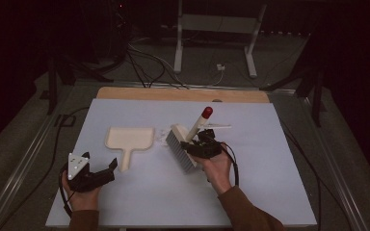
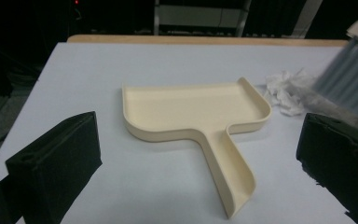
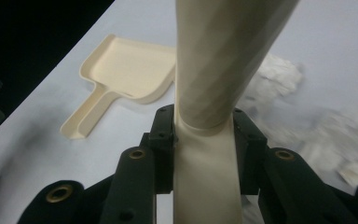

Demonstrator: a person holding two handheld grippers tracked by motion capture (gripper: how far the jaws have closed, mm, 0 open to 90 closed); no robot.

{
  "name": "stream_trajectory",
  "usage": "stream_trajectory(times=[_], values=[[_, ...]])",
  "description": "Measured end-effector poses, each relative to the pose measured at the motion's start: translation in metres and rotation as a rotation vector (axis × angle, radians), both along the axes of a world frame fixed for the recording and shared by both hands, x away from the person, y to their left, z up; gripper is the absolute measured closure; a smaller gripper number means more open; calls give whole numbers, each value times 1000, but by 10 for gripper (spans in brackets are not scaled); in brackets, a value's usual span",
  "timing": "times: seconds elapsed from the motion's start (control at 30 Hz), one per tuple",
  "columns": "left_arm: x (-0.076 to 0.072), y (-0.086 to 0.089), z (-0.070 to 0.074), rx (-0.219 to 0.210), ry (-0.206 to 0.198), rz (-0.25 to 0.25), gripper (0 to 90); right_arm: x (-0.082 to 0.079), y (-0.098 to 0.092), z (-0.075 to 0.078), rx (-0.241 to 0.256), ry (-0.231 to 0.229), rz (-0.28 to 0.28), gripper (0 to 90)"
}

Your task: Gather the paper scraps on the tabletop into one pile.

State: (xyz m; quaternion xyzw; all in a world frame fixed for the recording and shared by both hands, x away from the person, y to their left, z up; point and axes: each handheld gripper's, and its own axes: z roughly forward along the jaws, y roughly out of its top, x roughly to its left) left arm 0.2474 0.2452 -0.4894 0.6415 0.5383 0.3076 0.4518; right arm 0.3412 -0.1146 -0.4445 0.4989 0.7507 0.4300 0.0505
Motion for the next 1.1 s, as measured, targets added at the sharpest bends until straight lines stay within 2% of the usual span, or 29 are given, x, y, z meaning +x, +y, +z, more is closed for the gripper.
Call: stream_trajectory(times=[0.03,0.07,0.13,0.2,0.23,0.33,0.4,0.5,0.53,0.57,0.63,0.7,0.73,1.0,1.1], values=[[0,0,0,0,0,0,5,0,0,0,0,0,0,667],[0,-1,-1,3,4,1,5,4,9,-2,-3,1,-1,666],[1,-3,-1,11,16,-1,11,6,12,-2,-2,3,-1,667],[3,-7,-3,15,29,-4,22,13,24,-4,1,4,-6,667],[4,-10,-4,18,46,-15,33,15,28,-4,2,5,-7,666],[6,-14,-5,26,59,-24,45,21,35,-6,3,14,-13,667],[8,-17,-6,24,64,-36,58,28,45,-12,-14,31,-25,667],[9,-20,-7,37,76,-47,62,31,51,-17,-28,40,-34,667],[9,-21,-7,37,79,-47,63,34,55,-21,-51,53,-40,667],[10,-21,-7,35,79,-48,63,34,57,-22,-68,45,-50,667],[10,-21,-7,33,79,-48,63,34,57,-21,-86,39,-62,667],[10,-20,-8,33,80,-45,63,33,57,-19,-141,19,-70,667],[10,-20,-8,34,83,-44,63,33,55,-19,-153,12,-74,667],[10,-22,-8,32,90,-49,66,30,39,-12,-187,-5,-117,667],[10,-22,-8,32,89,-50,66,26,32,-7,-180,-18,-125,667]])
